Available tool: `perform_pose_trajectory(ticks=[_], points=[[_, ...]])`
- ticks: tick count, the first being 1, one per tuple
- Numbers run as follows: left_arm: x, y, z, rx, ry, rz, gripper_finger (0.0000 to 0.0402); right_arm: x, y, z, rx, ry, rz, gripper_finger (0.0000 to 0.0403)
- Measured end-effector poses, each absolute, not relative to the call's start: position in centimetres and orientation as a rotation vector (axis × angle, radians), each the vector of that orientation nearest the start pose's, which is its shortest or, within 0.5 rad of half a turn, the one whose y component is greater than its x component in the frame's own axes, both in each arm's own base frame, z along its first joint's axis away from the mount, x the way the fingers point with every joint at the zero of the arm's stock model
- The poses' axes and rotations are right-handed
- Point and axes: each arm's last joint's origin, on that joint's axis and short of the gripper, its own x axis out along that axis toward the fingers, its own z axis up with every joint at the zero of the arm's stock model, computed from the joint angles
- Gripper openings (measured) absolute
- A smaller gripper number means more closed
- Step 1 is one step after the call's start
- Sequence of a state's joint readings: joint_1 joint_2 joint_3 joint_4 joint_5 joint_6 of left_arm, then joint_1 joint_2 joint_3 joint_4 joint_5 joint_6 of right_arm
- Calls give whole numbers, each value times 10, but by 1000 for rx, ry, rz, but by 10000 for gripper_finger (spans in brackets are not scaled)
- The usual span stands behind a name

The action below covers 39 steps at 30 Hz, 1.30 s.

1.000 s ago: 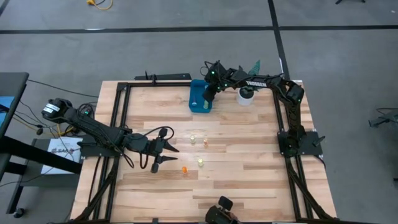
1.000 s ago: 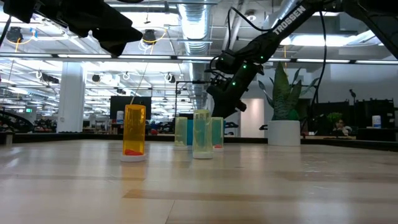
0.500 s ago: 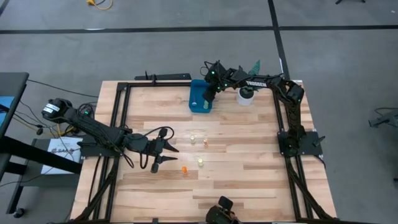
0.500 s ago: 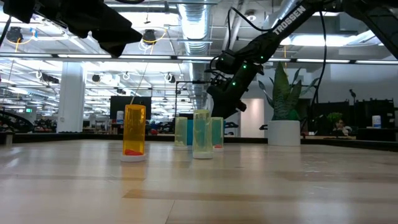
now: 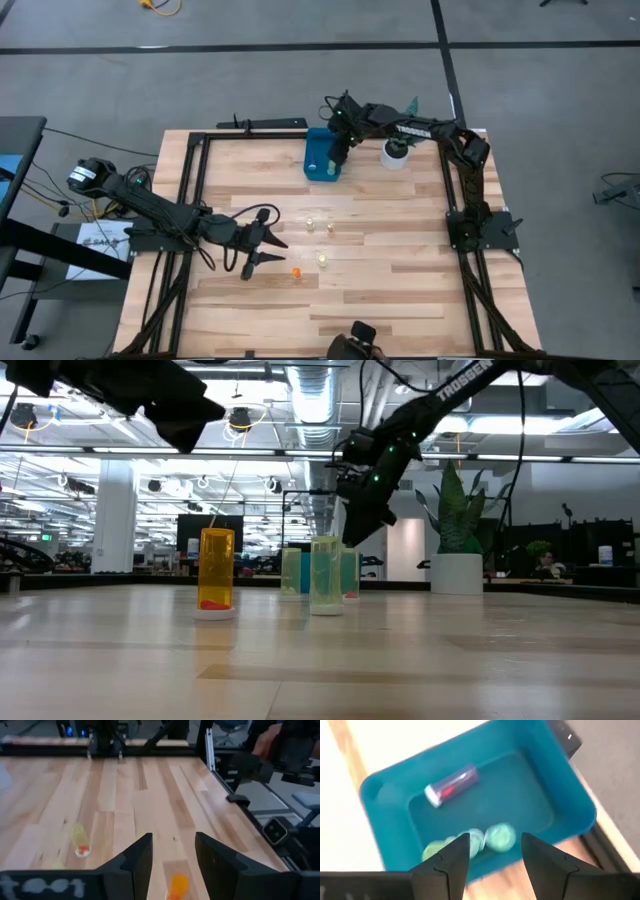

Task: Pick and place pill bottles into a basket
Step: Put the orange pill bottle into the blue container

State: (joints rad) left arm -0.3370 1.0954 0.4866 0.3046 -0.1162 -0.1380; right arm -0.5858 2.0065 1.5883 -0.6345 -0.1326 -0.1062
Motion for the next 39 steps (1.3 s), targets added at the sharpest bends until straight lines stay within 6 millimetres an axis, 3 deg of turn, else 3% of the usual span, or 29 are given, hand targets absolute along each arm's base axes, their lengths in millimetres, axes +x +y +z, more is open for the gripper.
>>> perform_pose_trajectory(ticks=[5, 9, 17, 22, 27, 39], points=[[215, -72, 219, -73, 304, -197, 137, 358, -220, 233, 301, 1089, -326, 169], [218, -73, 212, -66, 338, -196, 137, 353, -202, 259, 274, 1067, -302, 169], [235, -80, 185, -73, 419, -216, 137, 328, -148, 342, 133, 873, -224, 169], [239, -83, 182, -88, 409, -270, 137, 306, -106, 381, 32, 769, -2, 169], [239, -83, 182, -89, 410, -261, 137, 282, -69, 395, 50, 809, 177, 169], [236, -90, 181, -91, 415, -286, 137, 247, -5, 411, 132, 913, 218, 169]])
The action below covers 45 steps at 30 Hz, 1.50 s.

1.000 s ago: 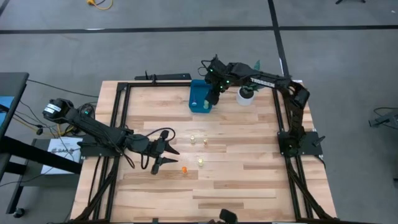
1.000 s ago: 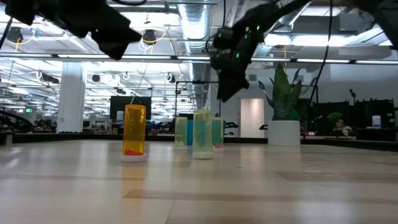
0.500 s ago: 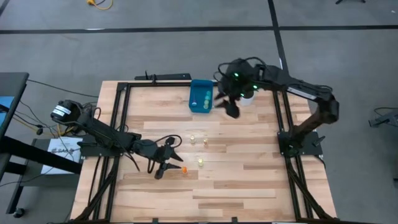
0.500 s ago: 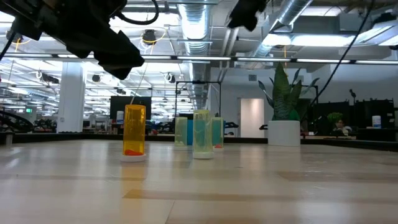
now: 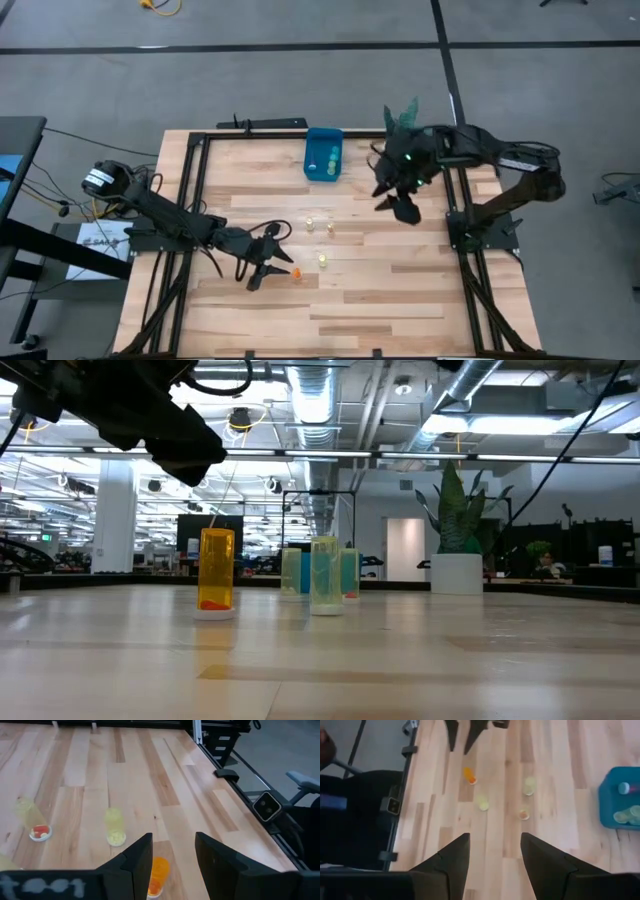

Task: Pick and place pill bottles into a basket
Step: Put the orange pill bottle into the blue container

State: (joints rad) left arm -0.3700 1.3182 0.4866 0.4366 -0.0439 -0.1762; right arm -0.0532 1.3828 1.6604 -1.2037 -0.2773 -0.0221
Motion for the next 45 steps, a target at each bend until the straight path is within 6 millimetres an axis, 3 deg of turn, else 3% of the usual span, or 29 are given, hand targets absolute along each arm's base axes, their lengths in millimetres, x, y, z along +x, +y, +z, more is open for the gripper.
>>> perform_pose_trajectory(ticks=[7, 14, 21, 27, 31, 45], points=[[234, -96, 181, -84, 411, -265, 137, 234, 34, 415, 20, 870, 186, 169], [234, -96, 182, -84, 408, -262, 137, 221, 57, 374, -33, 783, 238, 169], [234, -96, 182, -87, 402, -262, 137, 196, 49, 323, 21, 683, 101, 169], [234, -96, 183, -101, 390, -242, 137, 182, 38, 301, 125, 455, -172, 169], [235, -96, 184, -137, 388, -233, 137, 184, 38, 297, 164, 359, -164, 169], [234, -96, 175, -184, 472, -219, 137, 211, 48, 266, 80, 540, -140, 169]])
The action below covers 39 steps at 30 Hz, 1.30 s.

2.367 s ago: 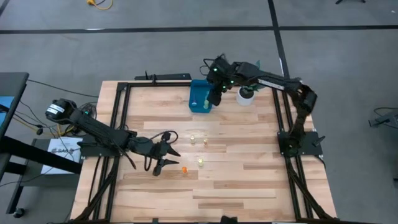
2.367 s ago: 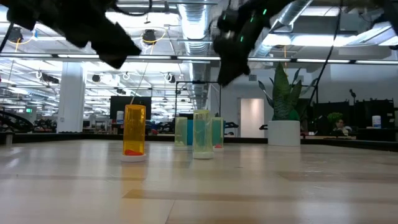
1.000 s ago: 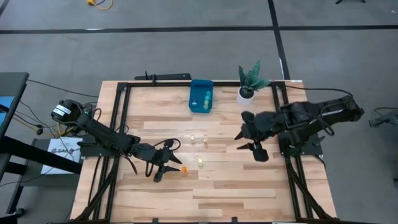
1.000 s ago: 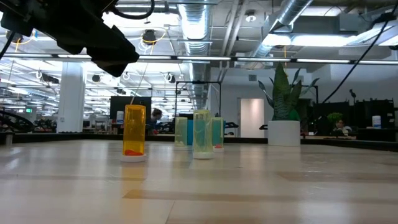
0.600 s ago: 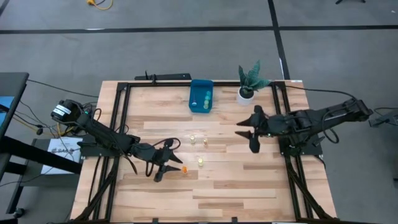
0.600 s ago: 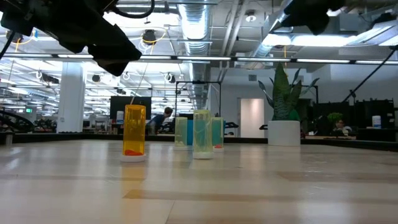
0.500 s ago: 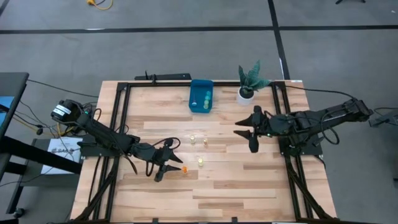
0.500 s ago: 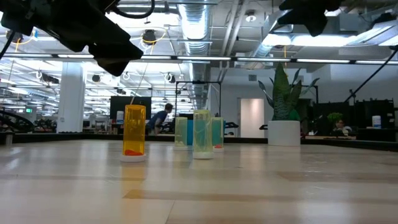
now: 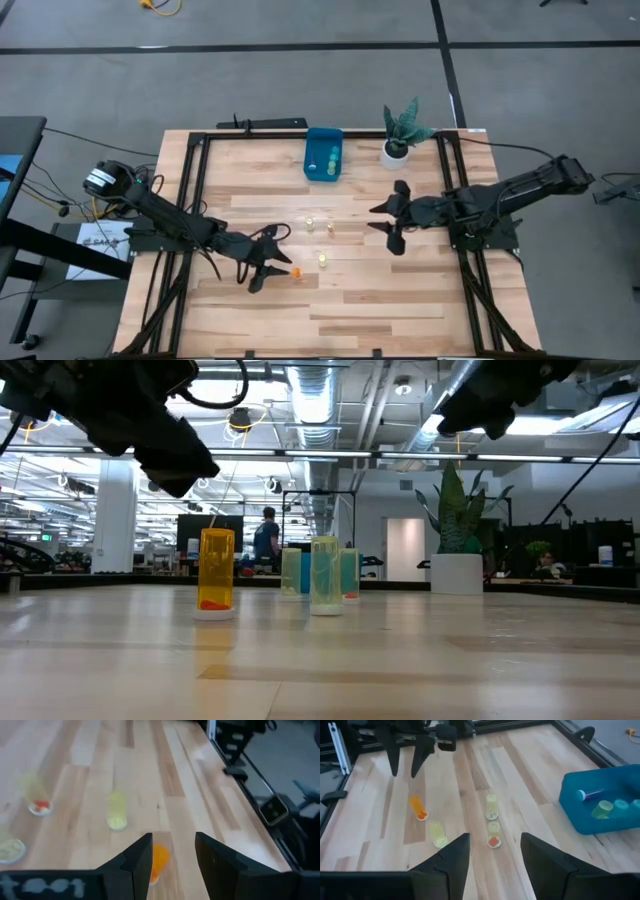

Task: Pick and place pill bottles into a basket
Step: Put the orange pill bottle into the blue container

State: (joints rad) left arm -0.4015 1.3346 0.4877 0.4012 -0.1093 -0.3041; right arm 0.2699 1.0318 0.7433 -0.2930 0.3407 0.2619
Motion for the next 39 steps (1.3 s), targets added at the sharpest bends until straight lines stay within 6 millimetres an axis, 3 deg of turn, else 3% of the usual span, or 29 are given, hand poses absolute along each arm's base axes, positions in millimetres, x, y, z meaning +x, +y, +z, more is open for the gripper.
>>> perform_pose_trajectory(ticks=[9, 24, 39], points=[[231, -96, 161, -120, 574, -230, 137, 214, 52, 268, -6, 504, -100, 169], [225, -92, 151, -63, 693, -202, 137, 214, 55, 272, 15, 466, -77, 169], [230, -93, 150, -39, 648, -184, 137, 214, 57, 272, 44, 482, -10, 169]])
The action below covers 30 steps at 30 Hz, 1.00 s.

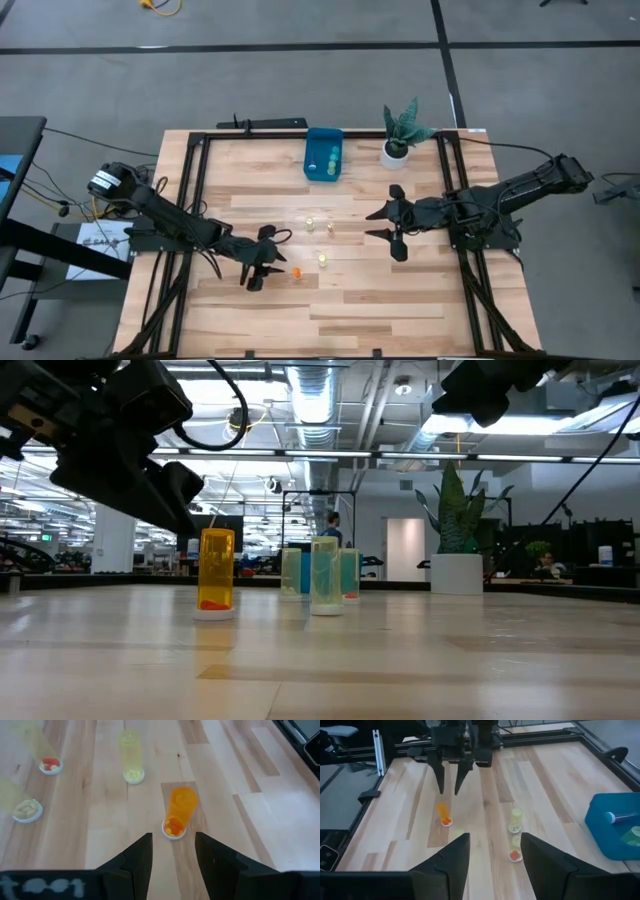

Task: Pick and place pill bottles into a basket
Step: Put the orange pill bottle into the blue container

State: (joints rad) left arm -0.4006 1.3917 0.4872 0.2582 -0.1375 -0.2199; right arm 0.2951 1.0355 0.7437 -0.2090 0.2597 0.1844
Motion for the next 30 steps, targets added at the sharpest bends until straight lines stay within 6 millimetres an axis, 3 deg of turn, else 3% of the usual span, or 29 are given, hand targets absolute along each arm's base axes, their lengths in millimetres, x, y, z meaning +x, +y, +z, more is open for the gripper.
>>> perform_pose_trajectory(ticks=[13, 30], points=[[256, -106, 121, -18, 690, -213, 137, 214, 57, 272, 44, 482, -12, 169], [264, -107, 124, 24, 625, -224, 137, 214, 57, 272, 44, 481, -13, 169]])
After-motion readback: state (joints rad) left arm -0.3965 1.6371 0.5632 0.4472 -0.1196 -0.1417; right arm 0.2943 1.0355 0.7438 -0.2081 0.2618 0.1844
